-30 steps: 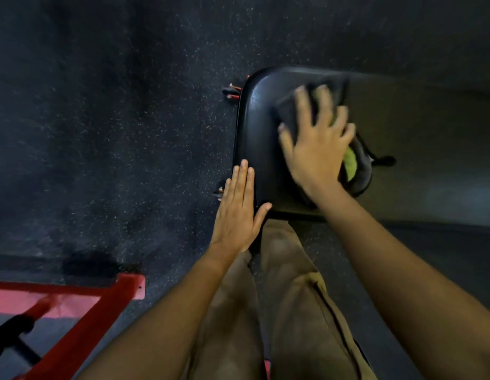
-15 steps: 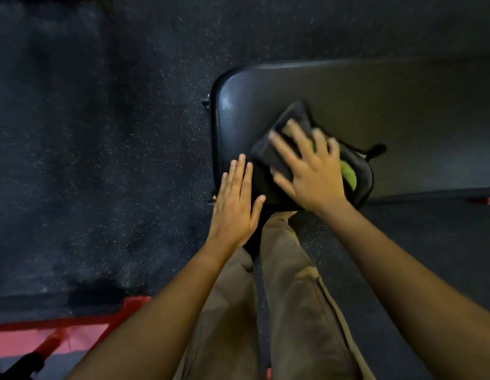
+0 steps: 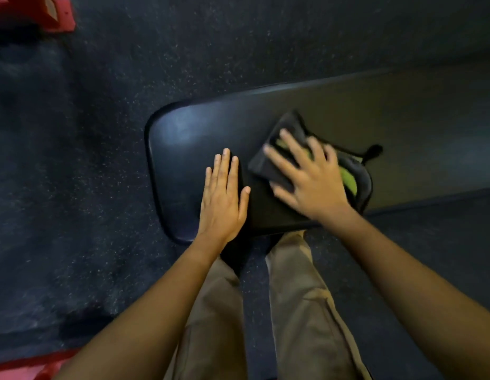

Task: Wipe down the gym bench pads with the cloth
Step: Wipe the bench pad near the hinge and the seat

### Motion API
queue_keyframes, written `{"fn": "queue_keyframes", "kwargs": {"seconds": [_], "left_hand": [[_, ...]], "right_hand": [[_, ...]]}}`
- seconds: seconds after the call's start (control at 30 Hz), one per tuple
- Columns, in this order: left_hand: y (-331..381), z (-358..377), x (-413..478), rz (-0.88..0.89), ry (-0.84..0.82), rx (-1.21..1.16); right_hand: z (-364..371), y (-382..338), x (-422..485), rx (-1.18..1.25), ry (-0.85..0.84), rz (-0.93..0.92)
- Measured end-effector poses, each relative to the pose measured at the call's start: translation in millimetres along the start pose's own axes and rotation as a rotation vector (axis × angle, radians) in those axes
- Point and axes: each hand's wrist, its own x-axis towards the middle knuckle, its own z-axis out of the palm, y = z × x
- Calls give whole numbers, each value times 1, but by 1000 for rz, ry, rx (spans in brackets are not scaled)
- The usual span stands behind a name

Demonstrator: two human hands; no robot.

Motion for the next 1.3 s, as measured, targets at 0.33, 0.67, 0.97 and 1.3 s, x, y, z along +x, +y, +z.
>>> {"fn": "queue_keyframes", "kwargs": {"seconds": [0.33, 0.67, 0.97, 1.3], "left_hand": [[101, 39, 60, -58, -18, -12], [175, 65, 109, 60, -125, 54], [201, 82, 144, 111, -126, 124], [220, 94, 168, 296, -189, 239]], "right_hand": [[-18, 148, 51, 49, -45, 792], [-15, 245, -89, -22, 10, 207], [-20, 235, -46, 25, -22, 193], [-28, 326, -9, 61, 28, 908]]}}
